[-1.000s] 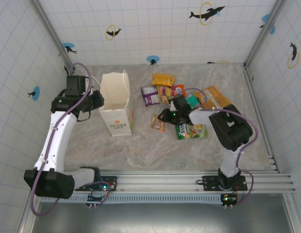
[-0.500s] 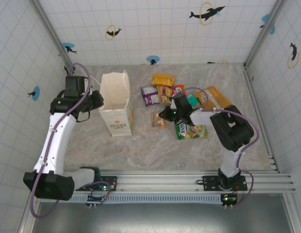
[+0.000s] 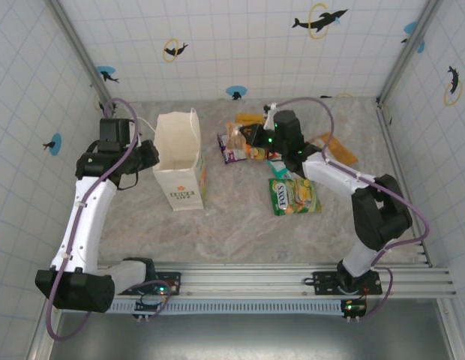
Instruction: Place the snacks into the paper bag
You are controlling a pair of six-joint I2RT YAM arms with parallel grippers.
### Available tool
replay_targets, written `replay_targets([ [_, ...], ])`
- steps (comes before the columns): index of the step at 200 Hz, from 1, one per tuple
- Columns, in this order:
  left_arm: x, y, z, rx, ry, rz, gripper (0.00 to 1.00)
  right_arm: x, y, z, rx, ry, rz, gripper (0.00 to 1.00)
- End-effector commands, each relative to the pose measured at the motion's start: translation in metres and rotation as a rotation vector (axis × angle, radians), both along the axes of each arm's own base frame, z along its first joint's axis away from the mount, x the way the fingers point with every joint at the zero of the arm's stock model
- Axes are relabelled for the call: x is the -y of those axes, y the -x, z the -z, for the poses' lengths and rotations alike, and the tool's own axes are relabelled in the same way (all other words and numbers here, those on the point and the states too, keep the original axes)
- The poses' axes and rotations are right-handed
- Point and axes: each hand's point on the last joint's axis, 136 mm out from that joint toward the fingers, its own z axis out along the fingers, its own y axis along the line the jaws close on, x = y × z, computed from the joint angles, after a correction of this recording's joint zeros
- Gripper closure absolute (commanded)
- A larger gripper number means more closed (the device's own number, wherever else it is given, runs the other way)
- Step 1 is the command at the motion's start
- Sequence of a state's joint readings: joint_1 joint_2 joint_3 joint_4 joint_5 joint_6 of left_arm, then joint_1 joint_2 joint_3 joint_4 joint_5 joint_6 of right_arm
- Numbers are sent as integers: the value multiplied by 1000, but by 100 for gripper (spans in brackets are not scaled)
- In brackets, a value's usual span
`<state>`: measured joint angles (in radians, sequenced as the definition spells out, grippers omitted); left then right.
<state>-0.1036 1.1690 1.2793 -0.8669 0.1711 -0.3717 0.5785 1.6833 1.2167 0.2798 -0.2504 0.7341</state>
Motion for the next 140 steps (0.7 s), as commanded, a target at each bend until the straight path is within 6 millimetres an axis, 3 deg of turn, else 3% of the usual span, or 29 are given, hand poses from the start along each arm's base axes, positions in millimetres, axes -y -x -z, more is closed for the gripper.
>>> replay_targets([
  [1, -6, 2, 2, -6, -10, -26, 83, -11, 2, -96, 247, -56, -9, 94],
  [37, -5, 0, 3, -8, -10, -24, 84, -34, 18, -173, 460, -80, -33, 94],
  [72, -4, -1, 4, -13, -7, -19, 85, -59, 44, -221, 614, -93, -88, 93],
  [110, -3, -1, 6, -14, -5, -18, 86, -90, 71, -237, 711, -108, -177, 93],
  [133, -3, -1, 7, -17, -4, -18, 86, -116, 81, -229, 743, -44, -237, 91],
  [140, -3, -1, 6, -16, -1, -15, 86, -126, 81, -218, 730, -8, -259, 91],
])
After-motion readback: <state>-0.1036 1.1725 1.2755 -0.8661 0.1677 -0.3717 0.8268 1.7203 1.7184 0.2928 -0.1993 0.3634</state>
